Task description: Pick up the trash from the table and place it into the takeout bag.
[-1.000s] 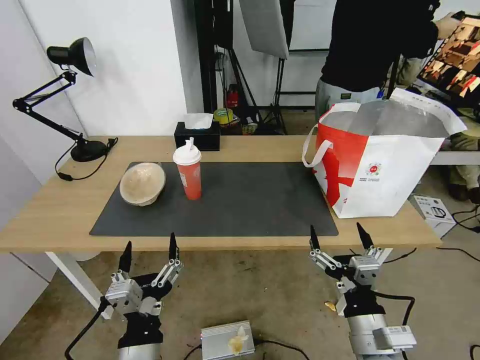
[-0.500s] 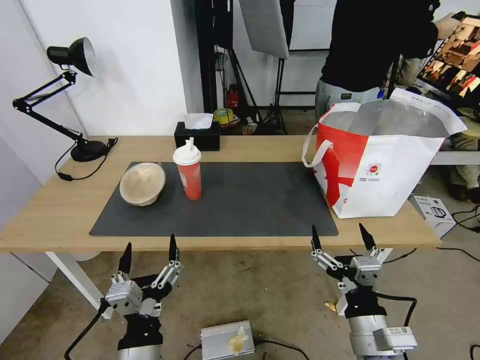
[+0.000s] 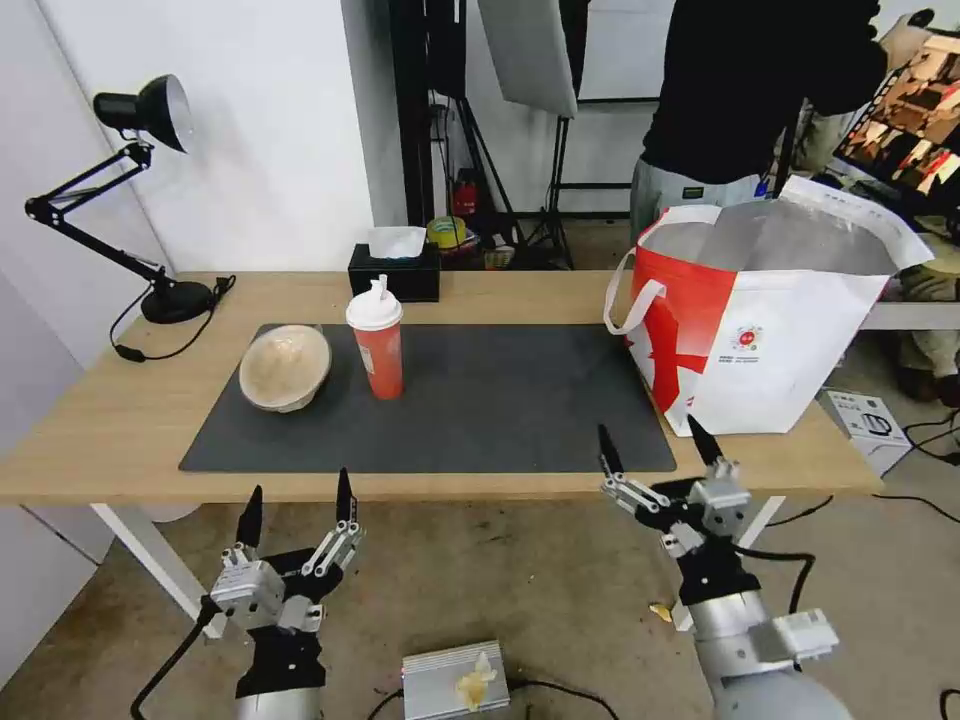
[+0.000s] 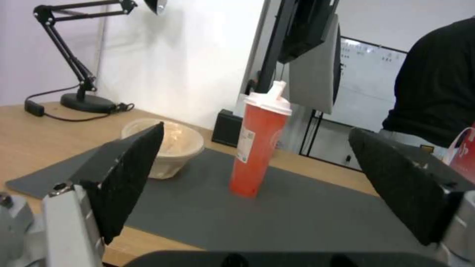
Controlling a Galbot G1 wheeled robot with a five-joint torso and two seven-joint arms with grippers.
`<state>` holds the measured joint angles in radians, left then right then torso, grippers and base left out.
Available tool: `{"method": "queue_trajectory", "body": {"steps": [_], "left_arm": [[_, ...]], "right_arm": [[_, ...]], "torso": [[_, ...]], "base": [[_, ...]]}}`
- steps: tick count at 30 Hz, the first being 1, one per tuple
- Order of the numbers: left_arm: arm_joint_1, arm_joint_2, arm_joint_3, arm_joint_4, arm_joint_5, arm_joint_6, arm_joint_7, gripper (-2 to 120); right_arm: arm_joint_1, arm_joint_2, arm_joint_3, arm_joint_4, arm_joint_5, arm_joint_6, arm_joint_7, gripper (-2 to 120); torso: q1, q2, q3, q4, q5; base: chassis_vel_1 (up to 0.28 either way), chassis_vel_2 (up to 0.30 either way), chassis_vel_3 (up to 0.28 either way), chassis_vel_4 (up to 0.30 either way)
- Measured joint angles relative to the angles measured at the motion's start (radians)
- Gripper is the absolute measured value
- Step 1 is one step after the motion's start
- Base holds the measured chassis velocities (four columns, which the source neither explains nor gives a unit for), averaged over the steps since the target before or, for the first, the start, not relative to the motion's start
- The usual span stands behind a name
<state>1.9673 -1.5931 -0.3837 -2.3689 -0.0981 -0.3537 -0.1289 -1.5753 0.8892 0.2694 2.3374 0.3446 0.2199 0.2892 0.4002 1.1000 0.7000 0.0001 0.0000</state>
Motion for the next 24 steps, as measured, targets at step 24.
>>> {"method": "queue_trajectory", "body": {"steps": [24], "left_arm": [[0.020, 0.000, -0.008, -0.011, 0.008, 0.000, -0.002, 100]], "right_arm": [[0.320, -0.161, -0.102, -0.094, 0.326, -0.095, -0.519, 100]], "torso": [[0.000, 0.000, 0.000, -0.0001, 0.0001]], "base": [[0.000, 0.000, 0.000, 0.000]]}}
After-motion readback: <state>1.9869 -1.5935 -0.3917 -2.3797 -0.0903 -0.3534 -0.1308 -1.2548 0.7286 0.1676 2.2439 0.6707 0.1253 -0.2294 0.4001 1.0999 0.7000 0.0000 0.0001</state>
